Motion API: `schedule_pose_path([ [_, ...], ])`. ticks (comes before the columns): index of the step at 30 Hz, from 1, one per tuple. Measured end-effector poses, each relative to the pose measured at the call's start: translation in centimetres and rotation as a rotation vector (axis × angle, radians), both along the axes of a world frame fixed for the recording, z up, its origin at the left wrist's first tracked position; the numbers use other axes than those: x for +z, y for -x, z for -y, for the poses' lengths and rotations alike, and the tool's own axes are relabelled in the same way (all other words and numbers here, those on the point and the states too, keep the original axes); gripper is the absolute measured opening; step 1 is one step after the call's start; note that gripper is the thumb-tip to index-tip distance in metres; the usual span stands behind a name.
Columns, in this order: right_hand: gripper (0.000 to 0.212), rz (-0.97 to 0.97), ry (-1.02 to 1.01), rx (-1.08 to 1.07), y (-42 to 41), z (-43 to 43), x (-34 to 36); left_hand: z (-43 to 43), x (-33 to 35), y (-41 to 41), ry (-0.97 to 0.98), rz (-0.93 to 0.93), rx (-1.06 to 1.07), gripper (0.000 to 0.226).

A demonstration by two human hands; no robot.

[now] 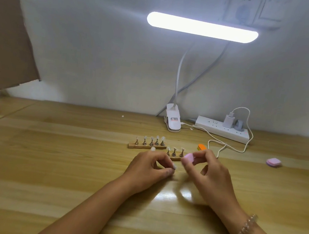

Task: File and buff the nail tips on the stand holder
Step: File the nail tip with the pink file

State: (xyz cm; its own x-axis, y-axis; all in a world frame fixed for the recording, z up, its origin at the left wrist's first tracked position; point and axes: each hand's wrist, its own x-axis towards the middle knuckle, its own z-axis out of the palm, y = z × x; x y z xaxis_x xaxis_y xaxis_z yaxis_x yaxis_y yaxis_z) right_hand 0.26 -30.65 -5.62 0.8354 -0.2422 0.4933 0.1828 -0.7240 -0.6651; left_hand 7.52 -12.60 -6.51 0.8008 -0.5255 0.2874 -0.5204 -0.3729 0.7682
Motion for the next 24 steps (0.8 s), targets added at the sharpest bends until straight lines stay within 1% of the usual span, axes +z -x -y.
schedule_pose_path([
  [2, 0.034, -0.051, 0.124, 0.096, 0.54, -0.72, -0.15, 0.00, 0.06, -0.10, -0.004, -0.008, 0.003, 0.017],
  [4, 0.037, -0.091, 0.224, 0.040, 0.39, -0.73, -0.15, 0.04, 0.09, -0.15, -0.013, -0.005, 0.008, 0.019],
  [6, 0.036, -0.083, 0.285, -0.048, 0.22, -0.63, -0.09, -0.01, 0.06, -0.14, -0.020, -0.005, 0.010, 0.016],
  [9, 0.037, -0.031, 0.355, 0.025, 0.55, -1.02, -0.24, -0.06, 0.08, -0.14, -0.022, -0.014, 0.004, 0.019],
  [11, 0.038, -0.058, 0.306, 0.035, 0.58, -0.91, -0.06, 0.02, 0.16, -0.13, -0.016, -0.012, 0.004, 0.017],
  [13, 0.036, -0.089, 0.257, -0.015, 0.37, -0.52, -0.05, 0.03, 0.17, -0.12, -0.010, -0.007, 0.004, 0.013],
  [17, 0.037, -0.075, 0.282, 0.053, 0.62, -0.78, -0.20, -0.01, 0.13, -0.21, 0.013, -0.027, -0.008, 0.017],
  [20, 0.037, -0.093, 0.205, 0.002, 0.36, -0.38, -0.24, -0.06, 0.09, -0.23, 0.013, -0.027, 0.005, 0.013],
  [24, 0.041, -0.094, 0.248, 0.052, 0.44, -0.49, -0.42, -0.10, 0.02, -0.25, 0.007, -0.025, -0.014, 0.013],
])
